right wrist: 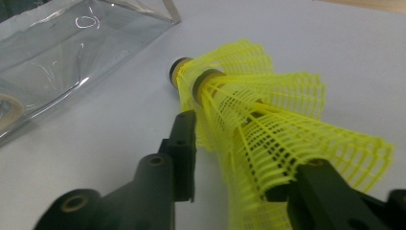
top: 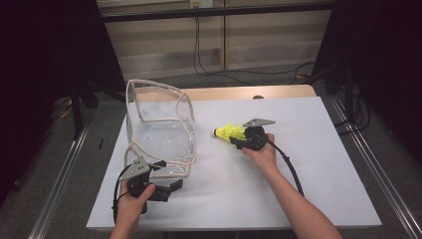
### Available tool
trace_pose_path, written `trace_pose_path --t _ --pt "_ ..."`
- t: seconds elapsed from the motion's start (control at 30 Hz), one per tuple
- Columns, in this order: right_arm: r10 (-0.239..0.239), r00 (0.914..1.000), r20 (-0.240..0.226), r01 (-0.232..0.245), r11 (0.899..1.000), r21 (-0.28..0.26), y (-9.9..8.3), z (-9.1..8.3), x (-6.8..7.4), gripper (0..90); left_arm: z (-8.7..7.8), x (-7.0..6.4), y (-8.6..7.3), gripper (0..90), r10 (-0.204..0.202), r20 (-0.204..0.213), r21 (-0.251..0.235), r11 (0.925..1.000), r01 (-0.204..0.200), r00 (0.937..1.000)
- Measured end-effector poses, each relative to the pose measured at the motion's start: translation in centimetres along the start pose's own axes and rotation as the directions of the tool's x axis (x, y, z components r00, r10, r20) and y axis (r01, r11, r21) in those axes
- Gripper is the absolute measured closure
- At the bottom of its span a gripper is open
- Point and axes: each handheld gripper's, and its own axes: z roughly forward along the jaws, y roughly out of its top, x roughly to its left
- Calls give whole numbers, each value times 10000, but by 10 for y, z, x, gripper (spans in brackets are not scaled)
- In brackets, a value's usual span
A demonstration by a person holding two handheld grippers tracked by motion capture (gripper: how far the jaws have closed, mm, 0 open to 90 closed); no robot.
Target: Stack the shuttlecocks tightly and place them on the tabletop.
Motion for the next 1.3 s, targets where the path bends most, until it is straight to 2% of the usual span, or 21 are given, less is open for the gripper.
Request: trace_pose_path --t 0.17,0.5,0.7,0.8,0.83,0.97,1.1,1.23,1.3 --pt "-200 9997 147 199 9998 64 0 -1 2 570 0 0 0 33 3 -18 11 10000 -3 10000" --pt "203 9997 104 -203 9998 -23 3 -5 5 487 0 0 0 33 -3 -12 0 10000 3 10000" --pt "173 9996 210 -171 9998 -56 4 2 10 517 0 0 0 33 7 -13 12 10000 -7 10000" --pt "427 9986 319 -423 9990 -139 4 8 13 515 0 0 0 33 -18 4 16 10000 18 10000" --pt "386 9983 430 -382 9992 -114 4 9 14 537 0 0 -1 33 -28 -1 4 10000 28 10000" --pt "443 9965 707 -430 9989 -192 4 9 13 757 0 0 -1 33 -52 6 -30 10000 52 10000" --pt "510 9970 579 -503 9986 -137 5 8 10 804 0 1 0 33 -23 3 -31 10000 23 10000" --pt "381 9984 409 -379 9993 -48 5 5 8 810 -1 0 0 33 -40 -37 -52 10000 40 10000" --pt "495 9985 214 -494 9988 -38 4 2 6 811 -1 0 0 33 20 -36 -34 10000 -20 10000"
